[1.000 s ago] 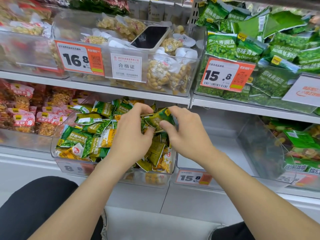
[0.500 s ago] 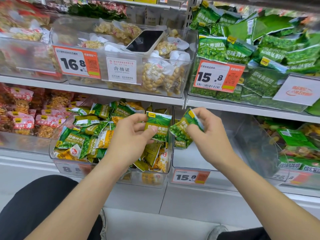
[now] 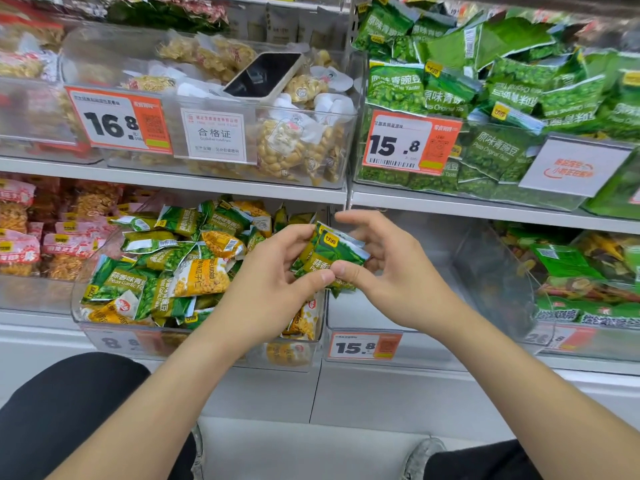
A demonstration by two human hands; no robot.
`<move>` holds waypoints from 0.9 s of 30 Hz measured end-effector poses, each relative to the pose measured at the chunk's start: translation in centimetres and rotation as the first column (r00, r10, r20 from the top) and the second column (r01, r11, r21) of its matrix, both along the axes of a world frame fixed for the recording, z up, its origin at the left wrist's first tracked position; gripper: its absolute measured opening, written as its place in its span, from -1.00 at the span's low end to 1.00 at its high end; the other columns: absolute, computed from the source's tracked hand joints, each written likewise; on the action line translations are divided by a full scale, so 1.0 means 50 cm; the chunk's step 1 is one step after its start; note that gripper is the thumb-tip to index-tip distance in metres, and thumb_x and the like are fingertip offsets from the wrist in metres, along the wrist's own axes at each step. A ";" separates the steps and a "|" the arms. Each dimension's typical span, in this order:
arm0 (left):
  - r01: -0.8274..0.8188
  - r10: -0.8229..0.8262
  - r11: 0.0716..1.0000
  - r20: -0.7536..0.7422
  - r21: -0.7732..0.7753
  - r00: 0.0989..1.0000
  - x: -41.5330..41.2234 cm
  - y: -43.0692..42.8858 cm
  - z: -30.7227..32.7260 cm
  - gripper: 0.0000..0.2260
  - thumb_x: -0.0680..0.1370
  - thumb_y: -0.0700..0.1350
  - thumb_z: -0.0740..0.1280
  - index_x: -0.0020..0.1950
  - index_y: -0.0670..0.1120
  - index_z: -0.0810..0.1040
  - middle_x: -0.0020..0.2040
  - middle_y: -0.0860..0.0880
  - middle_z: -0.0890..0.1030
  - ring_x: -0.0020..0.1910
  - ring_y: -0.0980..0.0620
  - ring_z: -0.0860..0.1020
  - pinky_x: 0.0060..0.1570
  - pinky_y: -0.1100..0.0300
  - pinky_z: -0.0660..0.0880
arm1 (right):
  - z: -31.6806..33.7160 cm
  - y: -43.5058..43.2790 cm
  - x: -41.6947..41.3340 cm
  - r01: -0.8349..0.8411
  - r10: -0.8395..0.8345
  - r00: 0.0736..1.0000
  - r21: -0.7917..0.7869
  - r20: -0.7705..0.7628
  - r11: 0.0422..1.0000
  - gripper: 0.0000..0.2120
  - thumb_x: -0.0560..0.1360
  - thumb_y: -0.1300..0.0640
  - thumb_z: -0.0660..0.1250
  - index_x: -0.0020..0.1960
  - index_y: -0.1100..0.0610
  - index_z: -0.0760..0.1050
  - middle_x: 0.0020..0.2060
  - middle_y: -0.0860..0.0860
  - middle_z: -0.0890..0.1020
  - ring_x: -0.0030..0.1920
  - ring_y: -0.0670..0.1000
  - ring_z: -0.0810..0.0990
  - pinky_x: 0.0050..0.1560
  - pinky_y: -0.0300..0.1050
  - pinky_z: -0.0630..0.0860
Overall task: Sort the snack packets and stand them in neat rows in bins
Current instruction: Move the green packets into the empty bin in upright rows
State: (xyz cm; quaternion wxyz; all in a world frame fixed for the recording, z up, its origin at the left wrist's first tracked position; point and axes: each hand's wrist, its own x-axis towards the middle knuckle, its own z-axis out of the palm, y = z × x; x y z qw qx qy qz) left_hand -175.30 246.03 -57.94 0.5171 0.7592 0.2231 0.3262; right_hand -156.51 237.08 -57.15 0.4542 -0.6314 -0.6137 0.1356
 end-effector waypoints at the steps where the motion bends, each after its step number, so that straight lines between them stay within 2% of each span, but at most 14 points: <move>1: 0.002 -0.002 1.000 -0.002 -0.008 1.000 0.000 0.001 -0.001 -0.56 0.58 -0.27 0.48 0.43 -0.10 0.47 0.21 0.07 0.72 0.21 0.08 0.68 0.25 -0.06 0.62 | 0.001 -0.003 0.006 -0.010 0.011 0.999 -0.008 0.050 1.000 -0.53 0.53 0.11 0.56 0.38 -0.08 0.51 0.10 -0.11 0.65 0.00 -0.04 0.67 -0.06 -0.06 0.61; 3: 0.027 -0.027 1.000 -0.017 0.000 1.000 0.000 0.001 -0.004 -0.60 0.58 -0.27 0.49 0.38 -0.10 0.49 0.17 0.06 0.74 0.16 0.07 0.70 0.23 -0.07 0.63 | 0.006 -0.010 0.013 -0.039 0.042 0.993 -0.030 0.107 0.999 -0.62 0.54 0.08 0.55 0.32 -0.03 0.57 0.10 -0.16 0.69 0.05 -0.09 0.66 -0.02 -0.18 0.58; 6: -0.005 0.008 0.997 -0.031 0.082 0.999 0.008 0.000 -0.003 -0.64 0.53 -0.19 0.56 0.27 0.01 0.58 0.12 0.11 0.73 0.12 0.13 0.70 0.17 0.00 0.66 | 0.006 -0.020 0.024 -0.080 0.084 0.995 -0.070 0.054 0.994 -0.69 0.55 0.12 0.54 0.26 0.01 0.57 0.08 -0.11 0.71 0.07 -0.02 0.71 0.08 0.07 0.67; 9: -0.105 0.105 0.986 0.002 0.133 0.994 0.022 -0.001 -0.006 -0.59 0.45 -0.06 0.63 0.25 0.08 0.61 0.10 0.11 0.66 0.05 0.13 0.70 0.05 0.08 0.68 | 0.018 -0.022 0.034 -0.075 0.079 0.994 -0.047 0.080 0.996 -0.74 0.57 0.19 0.50 0.22 0.04 0.55 0.02 -0.10 0.70 0.01 0.00 0.69 0.05 0.12 0.65; 11: -0.171 0.192 0.949 -0.055 0.265 0.980 0.030 0.000 -0.015 -0.51 0.43 0.06 0.63 0.31 0.14 0.56 0.14 0.14 0.58 0.07 0.17 0.63 0.02 0.18 0.63 | 0.029 -0.020 0.049 -0.028 0.031 0.987 -0.019 0.156 0.999 -0.74 0.56 0.15 0.50 0.20 0.01 0.54 -0.01 -0.13 0.69 -0.04 0.00 0.67 -0.01 0.10 0.61; 13: -0.197 0.270 0.899 -0.141 0.390 0.953 0.032 0.005 -0.027 -0.49 0.45 0.10 0.59 0.35 0.17 0.52 0.18 0.17 0.51 0.12 0.23 0.54 0.08 0.23 0.53 | 0.031 -0.019 0.072 0.075 -0.059 0.962 -0.050 0.268 0.996 -0.74 0.54 0.10 0.52 0.17 -0.03 0.54 -0.03 -0.19 0.68 -0.07 -0.02 0.64 -0.04 0.00 0.54; 16: -0.179 0.312 0.869 -0.229 0.461 0.922 0.033 0.007 -0.037 -0.58 0.54 0.01 0.52 0.37 0.15 0.51 0.20 0.17 0.49 0.19 0.21 0.47 0.26 0.14 0.48 | 0.000 -0.005 0.107 0.262 -0.123 0.877 -0.248 0.465 0.932 -0.66 0.53 0.02 0.52 0.25 -0.04 0.51 0.11 -0.09 0.66 0.18 0.07 0.57 0.13 -0.01 0.49; 18: -0.151 0.351 0.841 -0.313 0.519 0.882 0.036 0.009 -0.044 -0.59 0.57 0.08 0.46 0.39 0.13 0.49 0.23 0.15 0.51 0.28 0.11 0.47 0.34 0.01 0.47 | -0.040 0.017 0.116 0.316 -0.059 0.839 -0.395 0.542 0.863 -0.54 0.54 -0.01 0.50 0.39 0.03 0.49 0.28 0.02 0.62 0.34 0.14 0.50 0.25 -0.02 0.45; 22: -0.114 0.414 0.819 -0.442 0.562 0.796 0.041 0.008 -0.052 -0.45 0.54 0.29 0.38 0.45 0.07 0.50 0.32 0.09 0.58 0.35 -0.03 0.48 0.33 -0.10 0.47 | -0.112 0.074 0.113 0.269 0.075 0.862 -0.578 0.502 0.770 -0.47 0.55 -0.01 0.50 0.46 0.12 0.50 0.37 0.09 0.57 0.43 0.17 0.44 0.35 0.00 0.44; 27: -0.060 0.421 0.799 -0.484 0.599 0.767 0.045 0.009 -0.057 -0.52 0.53 0.30 0.36 0.39 0.13 0.55 0.27 0.10 0.63 0.32 -0.03 0.50 0.28 -0.07 0.46 | -0.156 0.134 0.127 0.291 -0.002 0.889 -0.563 0.457 0.774 -0.39 0.56 0.01 0.52 0.54 0.13 0.43 0.46 0.10 0.51 0.52 0.19 0.35 0.42 0.05 0.38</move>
